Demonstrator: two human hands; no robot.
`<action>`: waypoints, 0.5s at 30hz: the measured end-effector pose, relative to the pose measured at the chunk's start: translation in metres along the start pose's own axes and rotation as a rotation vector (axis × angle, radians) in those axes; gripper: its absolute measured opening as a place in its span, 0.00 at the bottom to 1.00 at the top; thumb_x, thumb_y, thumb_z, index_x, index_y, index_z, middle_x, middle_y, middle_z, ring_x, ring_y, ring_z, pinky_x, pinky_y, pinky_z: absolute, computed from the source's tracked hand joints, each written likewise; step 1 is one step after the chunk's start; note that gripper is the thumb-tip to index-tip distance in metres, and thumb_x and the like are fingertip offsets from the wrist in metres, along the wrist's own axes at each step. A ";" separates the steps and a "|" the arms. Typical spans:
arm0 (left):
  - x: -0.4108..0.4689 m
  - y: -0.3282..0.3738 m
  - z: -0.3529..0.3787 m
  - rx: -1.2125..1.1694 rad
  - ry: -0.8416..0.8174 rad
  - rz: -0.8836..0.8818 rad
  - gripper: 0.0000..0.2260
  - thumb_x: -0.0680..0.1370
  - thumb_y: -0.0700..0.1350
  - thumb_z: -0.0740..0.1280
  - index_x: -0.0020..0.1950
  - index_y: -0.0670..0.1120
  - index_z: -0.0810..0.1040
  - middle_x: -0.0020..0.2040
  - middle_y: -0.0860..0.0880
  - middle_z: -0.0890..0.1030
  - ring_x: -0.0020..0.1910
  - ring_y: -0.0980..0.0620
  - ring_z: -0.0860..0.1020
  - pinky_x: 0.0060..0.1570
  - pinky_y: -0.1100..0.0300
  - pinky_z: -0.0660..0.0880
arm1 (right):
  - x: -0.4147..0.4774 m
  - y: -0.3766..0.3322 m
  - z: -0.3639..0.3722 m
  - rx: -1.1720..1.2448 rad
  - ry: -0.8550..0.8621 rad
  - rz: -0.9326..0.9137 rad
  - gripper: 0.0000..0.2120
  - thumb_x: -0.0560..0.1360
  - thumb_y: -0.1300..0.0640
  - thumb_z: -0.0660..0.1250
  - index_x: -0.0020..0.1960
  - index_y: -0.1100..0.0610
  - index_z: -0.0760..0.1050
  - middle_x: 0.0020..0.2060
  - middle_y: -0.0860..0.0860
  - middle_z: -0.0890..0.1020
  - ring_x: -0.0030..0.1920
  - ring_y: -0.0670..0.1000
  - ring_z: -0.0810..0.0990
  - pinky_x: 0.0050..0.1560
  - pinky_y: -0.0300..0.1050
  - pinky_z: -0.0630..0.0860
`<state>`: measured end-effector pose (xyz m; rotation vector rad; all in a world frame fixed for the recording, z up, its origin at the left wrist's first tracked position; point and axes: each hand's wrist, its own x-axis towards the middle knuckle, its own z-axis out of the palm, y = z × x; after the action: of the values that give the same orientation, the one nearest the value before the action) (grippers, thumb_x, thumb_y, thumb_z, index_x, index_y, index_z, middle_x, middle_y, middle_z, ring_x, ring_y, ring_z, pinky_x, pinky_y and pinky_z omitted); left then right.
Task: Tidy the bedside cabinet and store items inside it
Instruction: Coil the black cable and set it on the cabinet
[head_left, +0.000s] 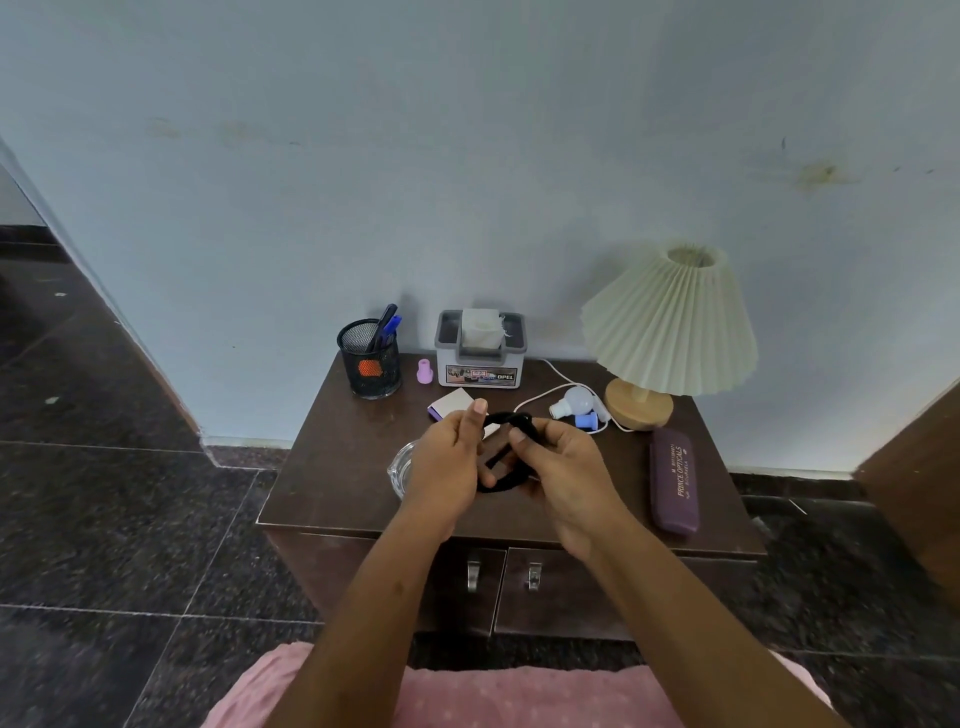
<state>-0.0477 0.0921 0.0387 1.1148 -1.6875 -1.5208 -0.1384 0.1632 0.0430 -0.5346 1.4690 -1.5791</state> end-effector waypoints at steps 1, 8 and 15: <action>0.000 0.000 0.000 0.015 0.008 0.023 0.17 0.81 0.56 0.55 0.38 0.49 0.74 0.29 0.50 0.74 0.22 0.57 0.70 0.30 0.63 0.68 | -0.001 0.001 0.002 0.037 0.011 -0.008 0.05 0.78 0.63 0.63 0.52 0.59 0.76 0.39 0.55 0.82 0.41 0.51 0.80 0.45 0.44 0.78; 0.004 0.001 -0.007 0.032 -0.027 0.056 0.17 0.80 0.56 0.55 0.40 0.47 0.75 0.36 0.47 0.74 0.23 0.59 0.68 0.23 0.71 0.65 | -0.012 -0.010 0.001 0.307 -0.141 -0.009 0.09 0.79 0.63 0.60 0.57 0.54 0.67 0.31 0.51 0.80 0.33 0.47 0.80 0.35 0.42 0.77; 0.005 -0.002 -0.001 0.045 0.089 0.204 0.19 0.75 0.66 0.58 0.37 0.54 0.77 0.31 0.53 0.76 0.32 0.47 0.78 0.40 0.44 0.78 | -0.016 -0.015 0.006 0.598 -0.263 0.029 0.10 0.78 0.66 0.57 0.55 0.56 0.71 0.32 0.52 0.78 0.28 0.45 0.75 0.33 0.38 0.76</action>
<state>-0.0487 0.0870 0.0360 0.9845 -1.7248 -1.2944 -0.1303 0.1720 0.0626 -0.3467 0.7504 -1.7442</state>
